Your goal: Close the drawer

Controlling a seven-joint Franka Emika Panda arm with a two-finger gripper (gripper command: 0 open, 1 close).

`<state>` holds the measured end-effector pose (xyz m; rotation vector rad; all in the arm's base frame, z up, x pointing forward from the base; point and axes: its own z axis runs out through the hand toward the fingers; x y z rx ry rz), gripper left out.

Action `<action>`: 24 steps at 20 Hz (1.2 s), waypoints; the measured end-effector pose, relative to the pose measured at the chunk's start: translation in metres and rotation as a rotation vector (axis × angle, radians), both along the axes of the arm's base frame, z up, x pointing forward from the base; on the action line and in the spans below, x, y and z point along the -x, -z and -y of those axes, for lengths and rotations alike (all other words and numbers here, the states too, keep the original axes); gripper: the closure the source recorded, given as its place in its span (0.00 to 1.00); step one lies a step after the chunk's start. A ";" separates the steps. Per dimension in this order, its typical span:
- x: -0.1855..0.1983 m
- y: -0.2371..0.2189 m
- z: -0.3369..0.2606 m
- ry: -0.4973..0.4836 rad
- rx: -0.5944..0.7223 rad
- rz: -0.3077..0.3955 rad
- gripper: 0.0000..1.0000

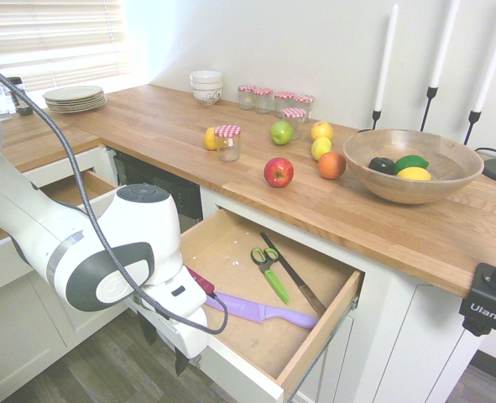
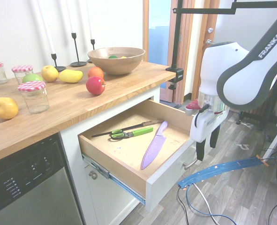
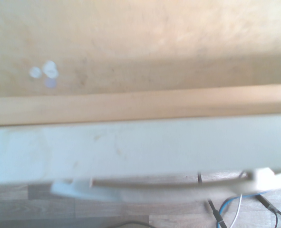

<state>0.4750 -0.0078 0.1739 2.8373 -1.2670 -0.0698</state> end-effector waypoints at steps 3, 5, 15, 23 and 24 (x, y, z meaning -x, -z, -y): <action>-0.003 0.023 -0.001 -0.001 0.008 -0.013 0.00; -0.005 0.035 -0.002 0.000 0.011 -0.016 0.00; -0.009 0.046 -0.009 0.005 0.009 0.010 1.00; -0.010 0.046 -0.008 0.015 0.006 0.016 1.00; -0.010 0.045 -0.008 0.015 0.006 0.018 1.00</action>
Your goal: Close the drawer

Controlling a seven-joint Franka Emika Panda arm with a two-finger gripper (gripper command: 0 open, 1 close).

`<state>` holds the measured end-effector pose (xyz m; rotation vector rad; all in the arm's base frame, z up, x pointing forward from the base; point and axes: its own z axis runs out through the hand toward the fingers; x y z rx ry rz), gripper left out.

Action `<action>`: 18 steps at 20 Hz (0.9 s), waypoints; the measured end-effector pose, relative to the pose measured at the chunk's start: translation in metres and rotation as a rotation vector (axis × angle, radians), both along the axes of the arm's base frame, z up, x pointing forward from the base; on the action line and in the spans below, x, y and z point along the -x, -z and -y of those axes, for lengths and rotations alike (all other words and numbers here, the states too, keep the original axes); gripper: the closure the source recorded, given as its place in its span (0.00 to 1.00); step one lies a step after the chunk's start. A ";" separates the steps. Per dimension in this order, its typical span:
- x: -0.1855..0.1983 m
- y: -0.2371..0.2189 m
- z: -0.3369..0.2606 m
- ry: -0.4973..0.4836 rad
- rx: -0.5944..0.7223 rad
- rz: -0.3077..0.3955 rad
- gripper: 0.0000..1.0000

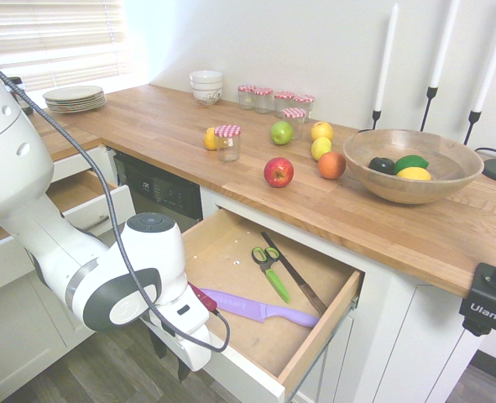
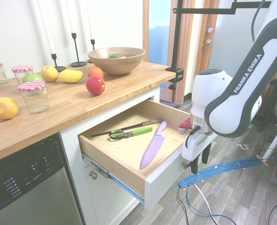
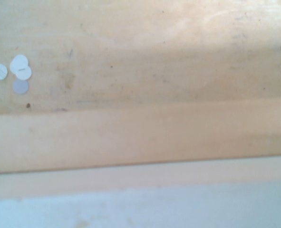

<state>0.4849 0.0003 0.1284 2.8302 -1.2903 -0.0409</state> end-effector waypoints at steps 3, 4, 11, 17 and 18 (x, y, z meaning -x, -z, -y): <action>-0.001 -0.001 0.000 0.002 0.000 0.011 1.00; -0.002 -0.001 0.001 0.003 0.000 0.018 1.00; -0.006 -0.005 0.006 0.003 0.003 0.112 1.00; -0.010 -0.006 0.005 0.015 -0.009 0.174 1.00; -0.011 -0.007 0.005 0.018 -0.013 0.180 1.00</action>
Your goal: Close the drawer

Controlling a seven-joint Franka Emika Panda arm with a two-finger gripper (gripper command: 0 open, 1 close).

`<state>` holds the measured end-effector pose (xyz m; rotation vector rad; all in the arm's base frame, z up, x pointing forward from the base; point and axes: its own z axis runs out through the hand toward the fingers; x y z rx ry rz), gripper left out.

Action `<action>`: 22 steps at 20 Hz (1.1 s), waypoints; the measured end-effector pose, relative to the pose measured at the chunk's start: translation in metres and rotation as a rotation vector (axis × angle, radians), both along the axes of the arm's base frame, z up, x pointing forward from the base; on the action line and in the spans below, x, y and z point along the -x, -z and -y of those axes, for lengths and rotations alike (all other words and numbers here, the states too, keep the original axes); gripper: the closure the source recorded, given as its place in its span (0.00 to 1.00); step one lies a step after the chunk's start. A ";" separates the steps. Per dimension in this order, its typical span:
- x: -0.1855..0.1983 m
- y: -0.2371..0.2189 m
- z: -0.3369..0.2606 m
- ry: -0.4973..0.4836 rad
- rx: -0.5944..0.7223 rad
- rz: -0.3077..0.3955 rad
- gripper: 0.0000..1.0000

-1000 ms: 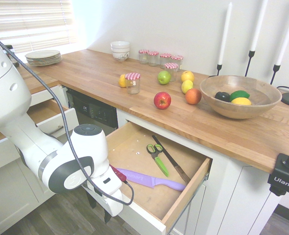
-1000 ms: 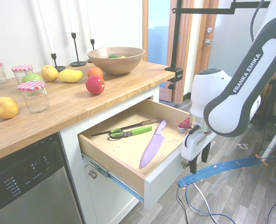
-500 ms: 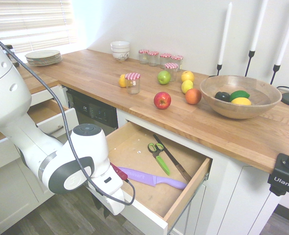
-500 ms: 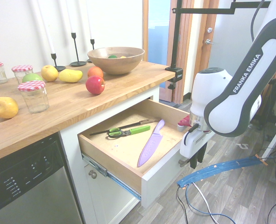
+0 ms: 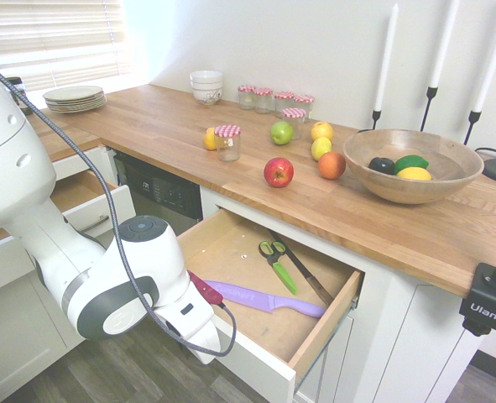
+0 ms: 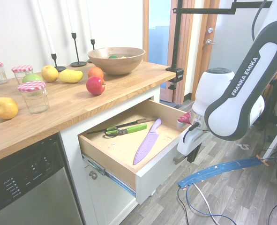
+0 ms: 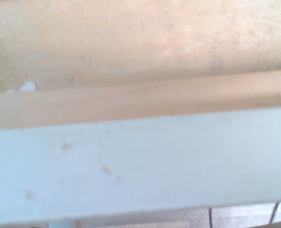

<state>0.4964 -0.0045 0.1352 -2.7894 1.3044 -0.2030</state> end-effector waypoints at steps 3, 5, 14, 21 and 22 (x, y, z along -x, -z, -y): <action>-0.008 -0.002 -0.003 0.007 -0.014 0.016 1.00; -0.015 -0.002 -0.003 0.008 -0.015 0.026 1.00; -0.076 0.002 -0.009 0.005 -0.023 0.069 1.00; -0.144 0.000 -0.004 0.009 -0.033 0.090 1.00; -0.152 0.000 -0.004 0.007 -0.034 0.095 1.00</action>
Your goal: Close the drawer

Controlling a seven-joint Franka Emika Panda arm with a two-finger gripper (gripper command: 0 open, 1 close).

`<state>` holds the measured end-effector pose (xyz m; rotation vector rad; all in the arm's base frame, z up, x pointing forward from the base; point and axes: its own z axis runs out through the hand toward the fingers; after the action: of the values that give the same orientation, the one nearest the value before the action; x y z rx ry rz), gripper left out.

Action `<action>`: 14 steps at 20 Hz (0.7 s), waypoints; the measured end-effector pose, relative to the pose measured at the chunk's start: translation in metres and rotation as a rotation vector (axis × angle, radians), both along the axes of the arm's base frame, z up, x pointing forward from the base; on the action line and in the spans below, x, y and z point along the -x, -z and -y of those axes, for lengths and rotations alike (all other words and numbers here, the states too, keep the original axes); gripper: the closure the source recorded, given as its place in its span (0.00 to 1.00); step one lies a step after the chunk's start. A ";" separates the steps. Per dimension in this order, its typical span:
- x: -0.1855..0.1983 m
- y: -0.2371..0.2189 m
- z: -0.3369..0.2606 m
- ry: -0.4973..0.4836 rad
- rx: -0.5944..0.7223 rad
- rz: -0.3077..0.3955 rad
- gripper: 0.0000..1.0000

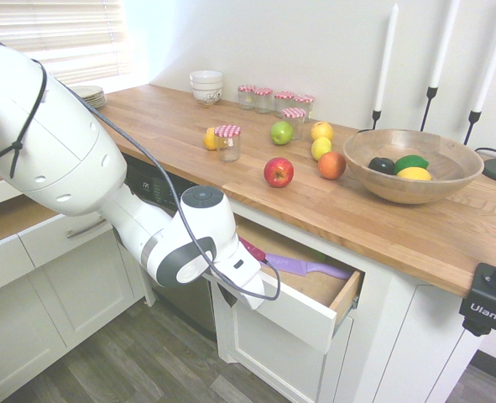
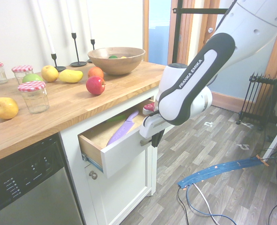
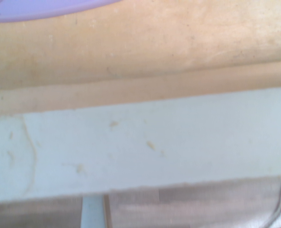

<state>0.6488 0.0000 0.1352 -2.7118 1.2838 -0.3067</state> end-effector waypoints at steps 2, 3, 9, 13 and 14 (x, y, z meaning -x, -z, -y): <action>-0.017 0.002 -0.002 -0.006 -0.002 0.005 1.00; -0.024 0.002 -0.004 -0.010 -0.001 0.010 1.00; -0.061 0.005 -0.010 -0.016 0.020 0.043 1.00; -0.080 0.000 -0.008 -0.006 0.024 0.058 1.00; -0.084 -0.001 -0.008 -0.005 0.025 0.063 1.00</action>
<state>0.7331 0.0076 0.1366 -2.7026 1.2640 -0.4062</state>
